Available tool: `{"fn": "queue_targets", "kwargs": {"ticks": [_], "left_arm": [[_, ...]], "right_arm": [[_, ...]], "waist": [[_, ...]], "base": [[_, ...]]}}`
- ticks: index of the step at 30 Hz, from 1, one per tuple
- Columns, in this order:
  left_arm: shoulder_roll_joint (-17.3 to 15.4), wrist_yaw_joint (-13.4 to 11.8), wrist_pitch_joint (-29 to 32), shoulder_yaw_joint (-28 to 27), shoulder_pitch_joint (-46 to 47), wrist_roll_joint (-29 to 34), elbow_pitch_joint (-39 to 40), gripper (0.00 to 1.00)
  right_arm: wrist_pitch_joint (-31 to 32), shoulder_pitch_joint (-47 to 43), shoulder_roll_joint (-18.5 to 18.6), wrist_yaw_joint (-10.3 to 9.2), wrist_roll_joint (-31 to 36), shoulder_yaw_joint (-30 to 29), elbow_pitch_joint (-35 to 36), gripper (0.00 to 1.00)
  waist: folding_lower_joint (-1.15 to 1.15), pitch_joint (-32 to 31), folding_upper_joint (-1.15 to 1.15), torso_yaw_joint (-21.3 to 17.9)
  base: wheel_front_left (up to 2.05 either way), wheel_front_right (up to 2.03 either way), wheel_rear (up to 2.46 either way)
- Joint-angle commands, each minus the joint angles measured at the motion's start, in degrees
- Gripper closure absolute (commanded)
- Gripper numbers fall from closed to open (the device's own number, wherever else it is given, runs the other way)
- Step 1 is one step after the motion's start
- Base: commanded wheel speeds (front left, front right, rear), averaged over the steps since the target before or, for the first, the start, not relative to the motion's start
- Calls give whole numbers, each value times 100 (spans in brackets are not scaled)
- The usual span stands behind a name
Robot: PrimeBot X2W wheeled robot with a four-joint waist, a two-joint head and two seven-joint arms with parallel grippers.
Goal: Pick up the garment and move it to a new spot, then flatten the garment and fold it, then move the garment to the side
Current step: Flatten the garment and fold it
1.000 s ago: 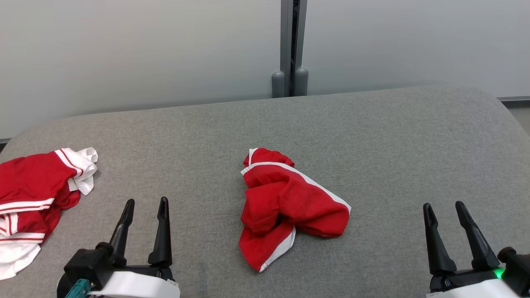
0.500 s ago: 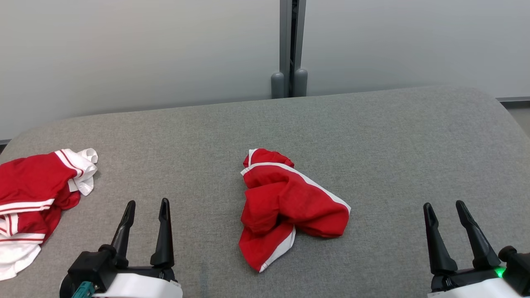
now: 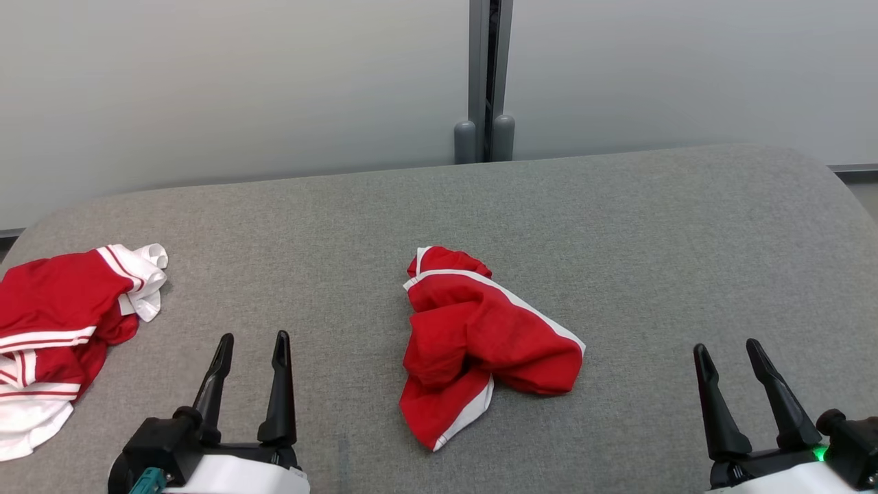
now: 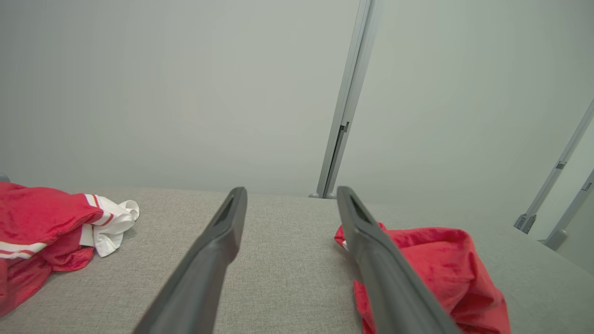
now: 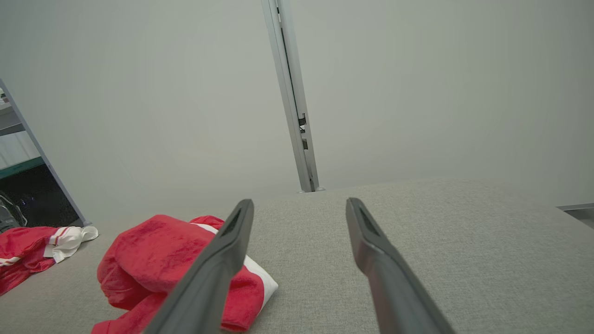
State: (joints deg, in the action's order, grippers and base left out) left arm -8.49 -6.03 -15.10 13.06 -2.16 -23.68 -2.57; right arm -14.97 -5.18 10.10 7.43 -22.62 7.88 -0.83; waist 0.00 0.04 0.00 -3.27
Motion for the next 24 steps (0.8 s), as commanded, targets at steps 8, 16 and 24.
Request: {"fn": "queue_targets", "kwargs": {"ticks": [8,16,24], "left_arm": [[53,96,-6,14,97,40,-129,0],[88,160,-6,67,310,4,-225,0],[97,235,-5,127,524,-5,-316,0]], "right_arm": [[560,297,130,12,-253,153,-409,0],[1721,763,181,11,-741,361,-1165,0],[2968,1328,202,11,-1161,392,-1937,0]], "waist": [[0,120,0,342],[0,352,0,822],[0,581,0,1265]], "base": [[0,0,0],[0,0,0],[0,0,0]]}}
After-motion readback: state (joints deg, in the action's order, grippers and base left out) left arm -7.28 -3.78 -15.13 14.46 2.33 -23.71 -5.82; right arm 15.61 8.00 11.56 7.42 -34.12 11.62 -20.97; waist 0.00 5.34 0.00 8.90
